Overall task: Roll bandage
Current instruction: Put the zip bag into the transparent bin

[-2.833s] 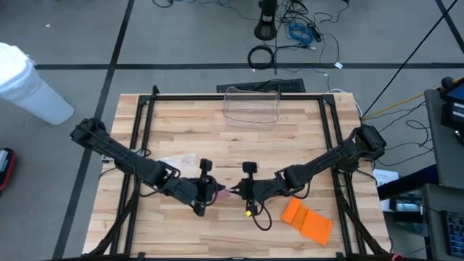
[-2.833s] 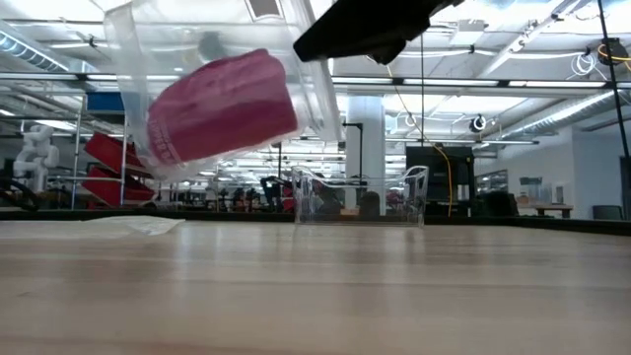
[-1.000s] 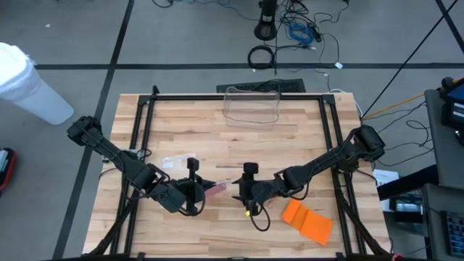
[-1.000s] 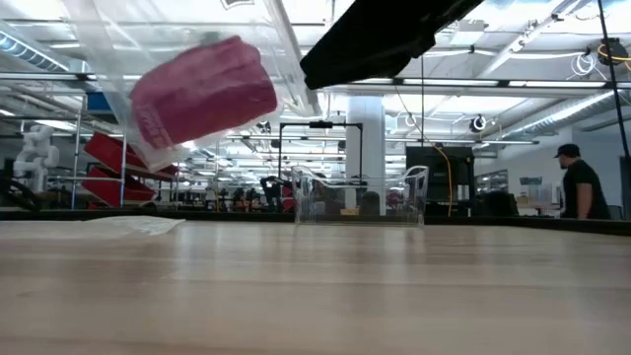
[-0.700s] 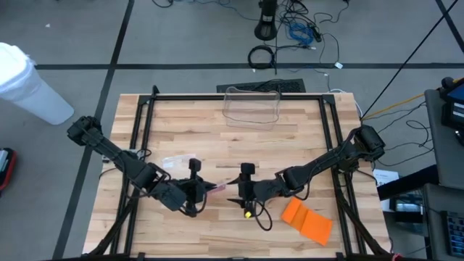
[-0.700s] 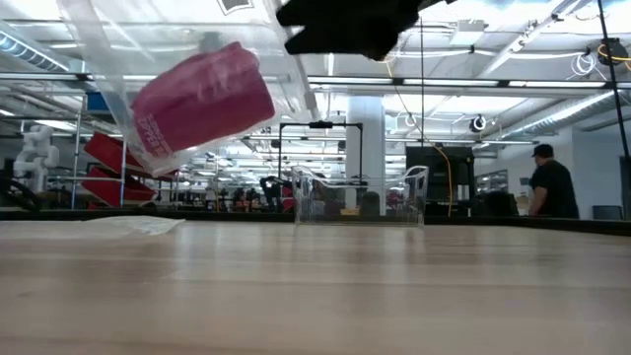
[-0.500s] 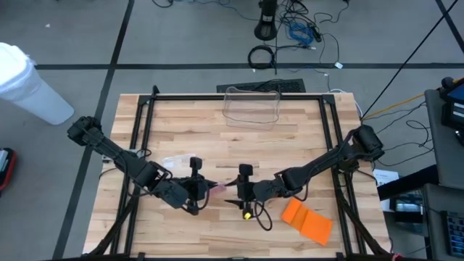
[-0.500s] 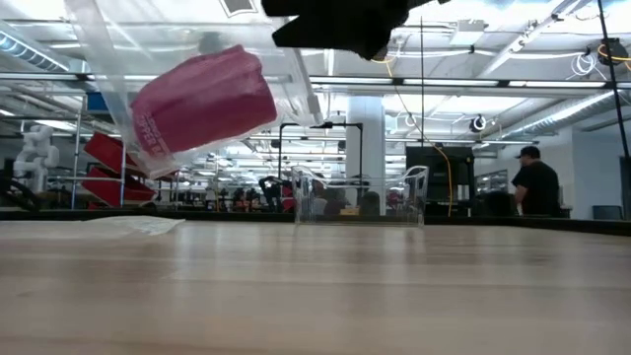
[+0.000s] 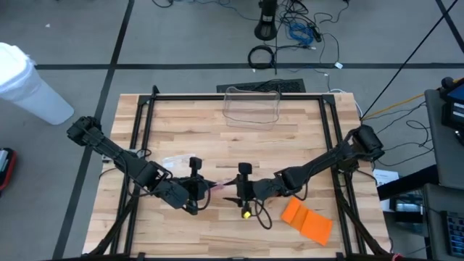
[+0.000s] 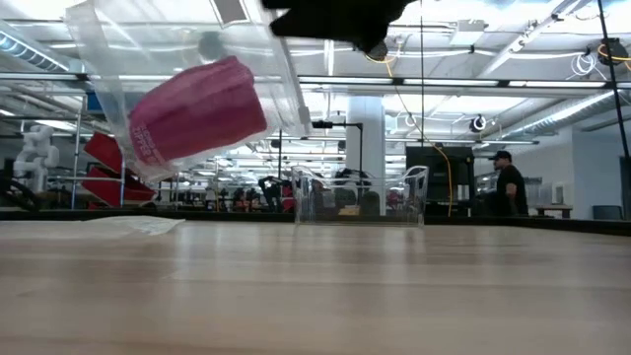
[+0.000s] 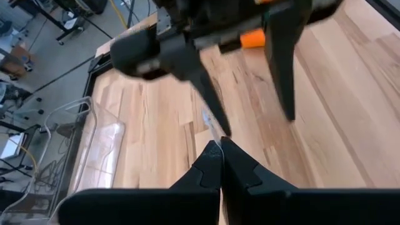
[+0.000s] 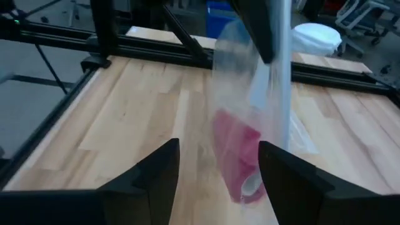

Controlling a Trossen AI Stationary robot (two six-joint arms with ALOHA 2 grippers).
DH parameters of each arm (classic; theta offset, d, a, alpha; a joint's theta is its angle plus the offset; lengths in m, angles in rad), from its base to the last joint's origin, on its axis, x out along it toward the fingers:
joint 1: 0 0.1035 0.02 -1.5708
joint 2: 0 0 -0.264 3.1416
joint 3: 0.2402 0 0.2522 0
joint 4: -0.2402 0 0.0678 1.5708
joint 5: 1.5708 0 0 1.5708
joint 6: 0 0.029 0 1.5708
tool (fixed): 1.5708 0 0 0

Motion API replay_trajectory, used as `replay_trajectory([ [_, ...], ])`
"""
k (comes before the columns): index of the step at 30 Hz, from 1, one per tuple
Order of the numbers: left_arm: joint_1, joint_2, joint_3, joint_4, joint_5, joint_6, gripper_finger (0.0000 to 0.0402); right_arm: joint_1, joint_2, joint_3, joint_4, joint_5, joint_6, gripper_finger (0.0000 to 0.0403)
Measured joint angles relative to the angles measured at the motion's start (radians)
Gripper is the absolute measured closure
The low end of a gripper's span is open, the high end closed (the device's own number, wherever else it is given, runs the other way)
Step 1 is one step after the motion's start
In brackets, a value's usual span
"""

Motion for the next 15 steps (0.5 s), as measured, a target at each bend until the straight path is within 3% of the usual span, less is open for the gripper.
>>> replay_trajectory([
  [7, 0.000, 0.000, 0.000, -0.003, 0.010, -0.002, 0.0401, 0.018, -0.023, 0.000, -0.093, 0.136, 0.003, 0.0202],
  [15, 0.010, 0.004, 0.000, 0.016, 0.020, 0.000, 0.0401, -0.011, 0.003, 0.000, -0.023, 0.107, -0.013, 0.0202],
])
